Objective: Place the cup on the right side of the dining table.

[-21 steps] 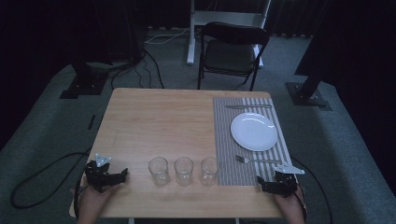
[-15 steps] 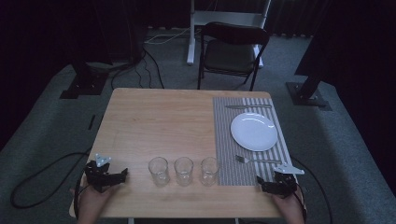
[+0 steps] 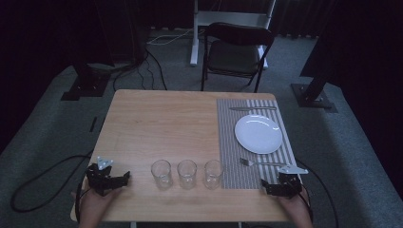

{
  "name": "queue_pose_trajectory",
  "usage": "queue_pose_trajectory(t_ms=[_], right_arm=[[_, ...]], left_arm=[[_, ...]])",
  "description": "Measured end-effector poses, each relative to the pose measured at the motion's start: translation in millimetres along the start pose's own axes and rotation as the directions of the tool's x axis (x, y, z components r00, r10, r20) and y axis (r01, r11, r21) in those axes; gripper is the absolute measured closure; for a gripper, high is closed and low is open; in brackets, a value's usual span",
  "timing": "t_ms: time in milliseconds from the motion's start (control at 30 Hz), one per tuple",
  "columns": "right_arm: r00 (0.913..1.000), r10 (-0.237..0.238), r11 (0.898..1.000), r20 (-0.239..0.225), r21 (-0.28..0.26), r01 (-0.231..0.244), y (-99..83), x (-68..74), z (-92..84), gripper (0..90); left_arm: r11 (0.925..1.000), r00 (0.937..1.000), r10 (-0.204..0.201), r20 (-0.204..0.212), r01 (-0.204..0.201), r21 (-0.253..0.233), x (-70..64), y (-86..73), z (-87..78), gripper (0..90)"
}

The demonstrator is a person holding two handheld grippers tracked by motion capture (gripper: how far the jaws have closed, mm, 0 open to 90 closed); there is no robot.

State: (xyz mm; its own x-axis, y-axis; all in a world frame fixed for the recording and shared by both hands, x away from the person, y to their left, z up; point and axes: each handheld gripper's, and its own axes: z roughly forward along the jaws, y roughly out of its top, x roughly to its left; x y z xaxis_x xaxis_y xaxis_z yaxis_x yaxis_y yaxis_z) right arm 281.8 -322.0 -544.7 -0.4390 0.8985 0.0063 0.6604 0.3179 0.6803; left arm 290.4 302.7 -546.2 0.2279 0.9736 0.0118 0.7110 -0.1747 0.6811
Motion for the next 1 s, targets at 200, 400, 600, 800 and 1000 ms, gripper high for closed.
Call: queue_pose_trajectory(t_ms=[200,400,600,800,1000], right_arm=[[0.9999,-0.009,1.000,-0.012,0.001,0.009,0.2,3.0,-1.9,12.9],[0.9979,0.002,1.000,-0.065,-0.007,-0.002,1.9,4.5,-9.3,13.0],[0.9966,-0.019,1.000,-0.081,-0.012,0.018,8.3,9.6,-15.8,13.0],[0.9922,-0.055,0.998,-0.112,-0.021,0.053,18.1,18.1,-23.3,13.1],[0.9905,-0.075,0.996,-0.115,-0.049,0.070,29.3,23.2,-29.1,14.1]], left_arm=[[1.0000,1.0000,0.000,0.000,0.000,0.000,0.0,0.0,0.0,0.3],[1.0000,1.0000,0.000,0.000,0.000,0.000,0.0,0.0,0.0,0.3],[1.0000,1.0000,0.000,0.000,0.000,0.000,0.0,0.0,0.0,0.3],[1.0000,1.0000,0.000,0.000,0.000,0.000,0.0,0.0,0.0,0.3],[1.0000,1.0000,0.000,0.000,0.000,0.000,0.0,0.0,0.0,0.3]])
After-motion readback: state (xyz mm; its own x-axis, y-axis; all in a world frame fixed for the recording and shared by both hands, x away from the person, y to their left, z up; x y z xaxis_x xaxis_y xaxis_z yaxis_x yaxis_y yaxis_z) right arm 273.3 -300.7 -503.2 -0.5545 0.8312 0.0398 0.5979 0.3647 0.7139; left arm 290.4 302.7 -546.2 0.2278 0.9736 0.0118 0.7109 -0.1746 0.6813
